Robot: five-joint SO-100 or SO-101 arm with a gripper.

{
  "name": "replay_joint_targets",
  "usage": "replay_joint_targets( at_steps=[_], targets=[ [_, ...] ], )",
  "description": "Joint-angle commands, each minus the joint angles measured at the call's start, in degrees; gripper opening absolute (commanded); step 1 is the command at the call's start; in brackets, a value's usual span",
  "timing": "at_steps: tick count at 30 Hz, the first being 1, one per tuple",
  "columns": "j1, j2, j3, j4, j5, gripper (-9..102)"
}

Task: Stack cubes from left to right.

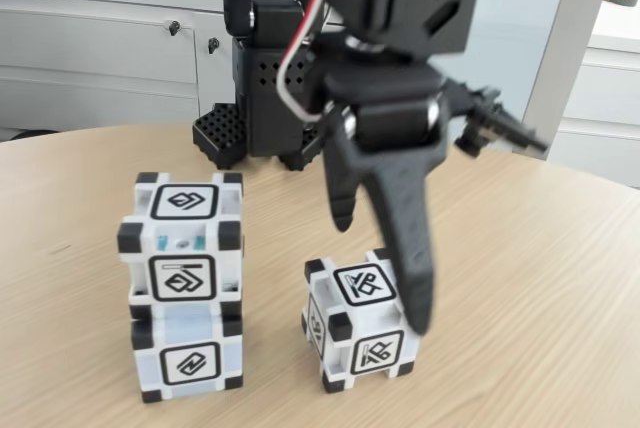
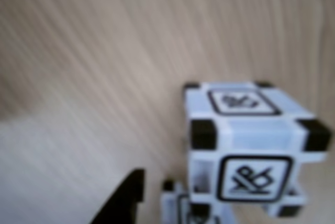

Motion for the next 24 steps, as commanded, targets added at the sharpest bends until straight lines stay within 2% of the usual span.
replay_joint_targets(
  at_steps=[1,8,10,16,24],
  targets=[
    [2.20,-2.90,-2.02,-0.53,0.79,42],
    [2.37,-8.61,-2.11,-0.62,1.93,13],
    [2.37,-8.09,-2.11,-0.62,2.29,2],
    [2.20,-4.92,-2.29,-0.62,1.41,0],
    [2.02,17.49,-2.29,-0.53,-1.41,0]
  ],
)
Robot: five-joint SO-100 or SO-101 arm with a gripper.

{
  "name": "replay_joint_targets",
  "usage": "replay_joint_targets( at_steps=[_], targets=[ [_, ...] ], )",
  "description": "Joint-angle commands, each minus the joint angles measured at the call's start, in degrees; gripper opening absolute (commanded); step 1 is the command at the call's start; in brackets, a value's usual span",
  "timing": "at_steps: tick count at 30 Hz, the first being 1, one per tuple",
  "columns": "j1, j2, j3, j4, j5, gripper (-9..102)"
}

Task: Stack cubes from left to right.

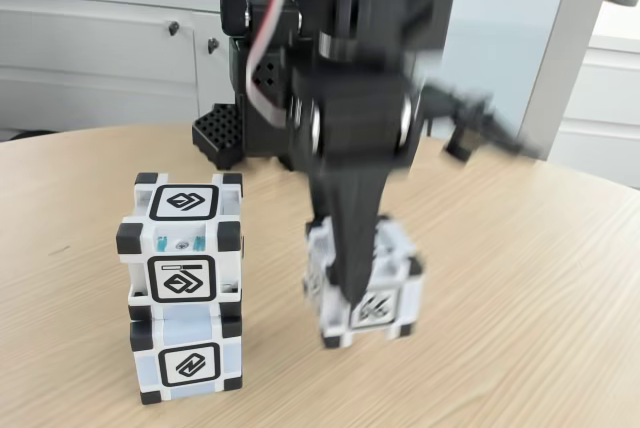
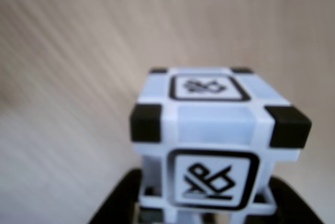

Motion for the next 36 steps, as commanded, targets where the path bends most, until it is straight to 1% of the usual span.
replay_joint_targets(
  at_steps=[1,4,9,18,21,25,30,36],
  targets=[
    [0.18,12.13,-1.14,-0.35,-1.32,0],
    [0.26,18.46,-1.14,0.44,-3.78,0],
    [1.49,23.47,-1.14,0.62,-7.73,0],
    [15.73,25.49,-1.14,0.70,-15.56,0],
    [18.54,25.40,-1.14,0.70,-17.23,0],
    [21.09,24.96,-1.14,1.76,-18.72,0],
    [23.47,24.61,-1.14,7.47,-19.69,0],
    [23.82,24.43,-1.14,7.73,-18.98,0]
  ],
)
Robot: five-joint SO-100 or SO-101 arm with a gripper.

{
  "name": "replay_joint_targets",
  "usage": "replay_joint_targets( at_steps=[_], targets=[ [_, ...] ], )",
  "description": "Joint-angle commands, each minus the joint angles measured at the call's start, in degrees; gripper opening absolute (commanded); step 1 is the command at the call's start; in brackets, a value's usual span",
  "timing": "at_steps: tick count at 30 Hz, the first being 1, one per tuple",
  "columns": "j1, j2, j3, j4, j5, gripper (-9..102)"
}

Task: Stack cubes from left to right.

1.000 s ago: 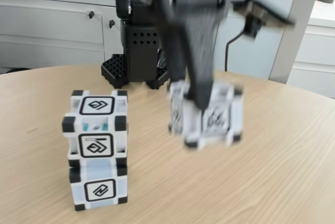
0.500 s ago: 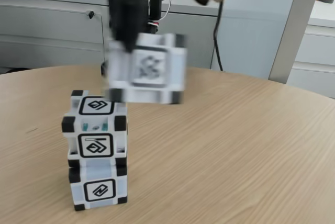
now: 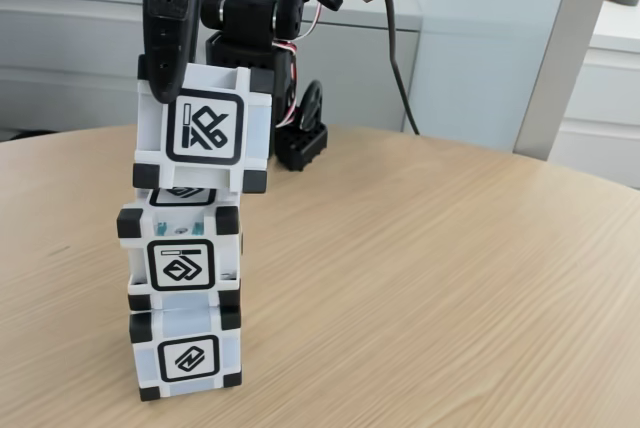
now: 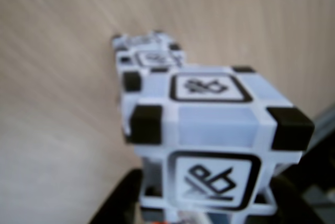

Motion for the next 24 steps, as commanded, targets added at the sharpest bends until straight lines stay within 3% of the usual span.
replay_joint_targets(
  at_steps=[1,16,24],
  targets=[
    [0.70,0.70,-0.97,1.05,0.44,0],
    [0.70,0.70,-0.97,1.05,1.76,0],
    [0.70,0.70,-0.18,1.05,-0.97,20]
  ],
)
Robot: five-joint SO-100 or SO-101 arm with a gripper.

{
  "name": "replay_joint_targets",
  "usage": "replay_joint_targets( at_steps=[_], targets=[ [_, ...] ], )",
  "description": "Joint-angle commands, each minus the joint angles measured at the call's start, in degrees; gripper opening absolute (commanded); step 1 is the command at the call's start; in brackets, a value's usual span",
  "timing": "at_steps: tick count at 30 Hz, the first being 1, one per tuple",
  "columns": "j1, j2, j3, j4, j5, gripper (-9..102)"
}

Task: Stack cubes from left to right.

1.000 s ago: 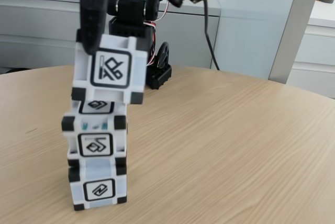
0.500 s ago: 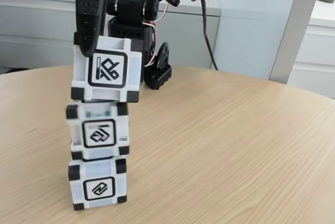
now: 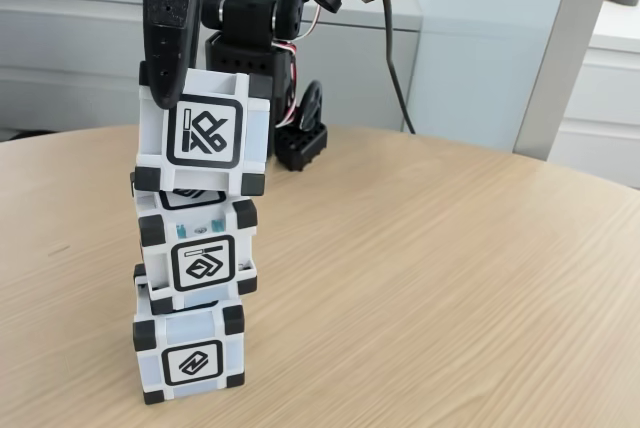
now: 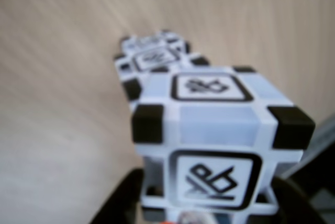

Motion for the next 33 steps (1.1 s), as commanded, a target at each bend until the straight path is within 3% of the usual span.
replay_joint_targets(
  at_steps=[1,11,24,25,30,33],
  targets=[
    [0.53,0.70,-0.26,-0.26,-0.97,23],
    [0.53,0.79,-0.26,-0.18,-1.93,33],
    [-0.62,5.10,-1.14,-0.18,3.78,37],
    [-0.70,6.50,-1.14,-0.18,4.48,36],
    [-6.94,11.95,-0.97,-0.18,9.40,3],
    [-12.30,13.89,-0.62,-0.18,12.74,0]
  ],
)
